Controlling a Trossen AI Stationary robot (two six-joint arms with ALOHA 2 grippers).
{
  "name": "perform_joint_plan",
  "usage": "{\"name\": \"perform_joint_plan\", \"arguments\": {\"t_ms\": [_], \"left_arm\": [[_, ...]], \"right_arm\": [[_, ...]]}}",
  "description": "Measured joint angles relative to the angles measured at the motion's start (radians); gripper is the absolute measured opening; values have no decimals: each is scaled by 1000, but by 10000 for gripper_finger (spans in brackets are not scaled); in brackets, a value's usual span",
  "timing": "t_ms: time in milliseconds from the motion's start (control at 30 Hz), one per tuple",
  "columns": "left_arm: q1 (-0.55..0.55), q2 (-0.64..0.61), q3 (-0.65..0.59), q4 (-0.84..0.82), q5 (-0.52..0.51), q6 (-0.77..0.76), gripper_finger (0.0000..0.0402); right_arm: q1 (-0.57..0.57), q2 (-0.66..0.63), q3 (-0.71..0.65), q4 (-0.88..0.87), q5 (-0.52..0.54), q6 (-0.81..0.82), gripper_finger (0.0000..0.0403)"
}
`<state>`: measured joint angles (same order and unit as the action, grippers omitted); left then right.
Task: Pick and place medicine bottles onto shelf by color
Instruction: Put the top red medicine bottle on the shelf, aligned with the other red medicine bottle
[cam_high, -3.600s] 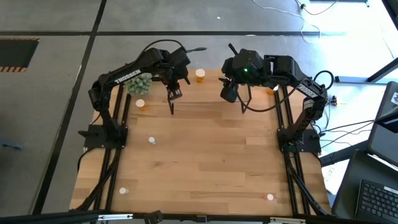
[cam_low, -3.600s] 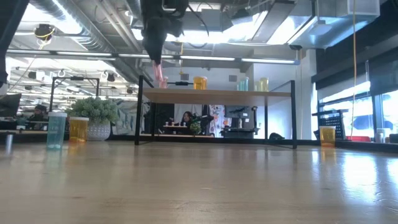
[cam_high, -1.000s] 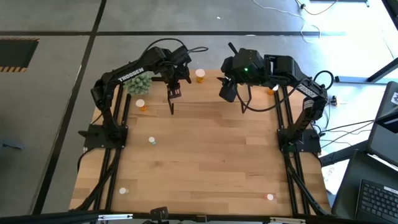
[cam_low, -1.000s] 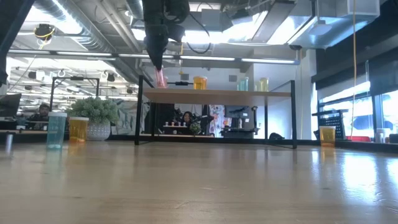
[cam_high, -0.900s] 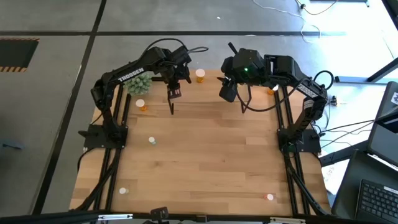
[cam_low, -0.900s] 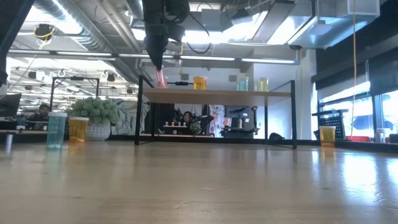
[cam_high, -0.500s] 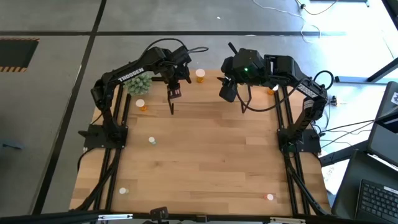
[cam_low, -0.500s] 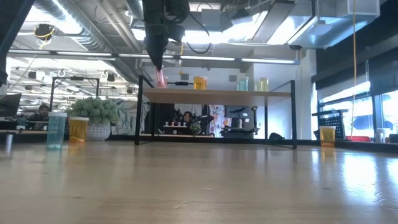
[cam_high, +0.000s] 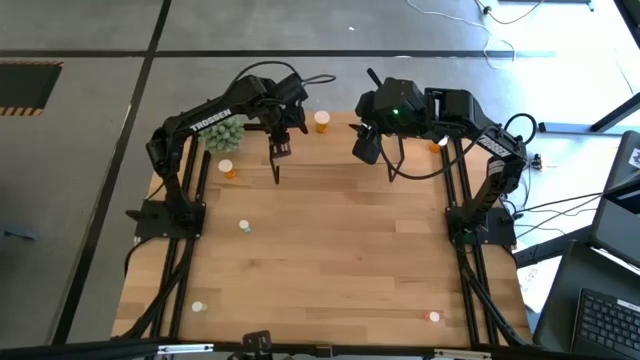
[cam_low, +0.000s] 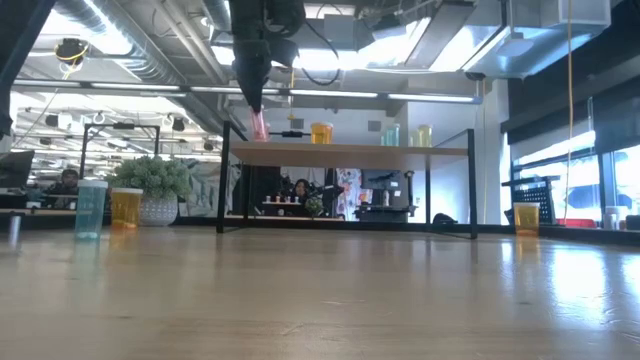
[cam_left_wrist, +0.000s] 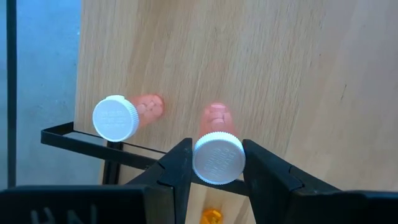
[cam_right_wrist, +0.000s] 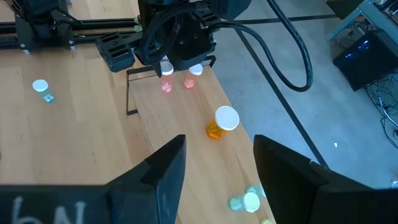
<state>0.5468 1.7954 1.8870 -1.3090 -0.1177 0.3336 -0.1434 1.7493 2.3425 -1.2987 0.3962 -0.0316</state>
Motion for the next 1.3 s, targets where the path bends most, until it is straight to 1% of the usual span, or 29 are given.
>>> {"name": "perform_joint_plan", "arguments": {"t_ms": [433,633,1300], "left_arm": [[10,0,0,-17,-1,21,119],[9,0,0,-15,0,69,119],[14,1,0,-14,9,100,119]], "right_arm": [[0,0,0,0,0,1,191],[0,0,0,0,0,2,191],[0,0,0,0,0,2,191]]}}
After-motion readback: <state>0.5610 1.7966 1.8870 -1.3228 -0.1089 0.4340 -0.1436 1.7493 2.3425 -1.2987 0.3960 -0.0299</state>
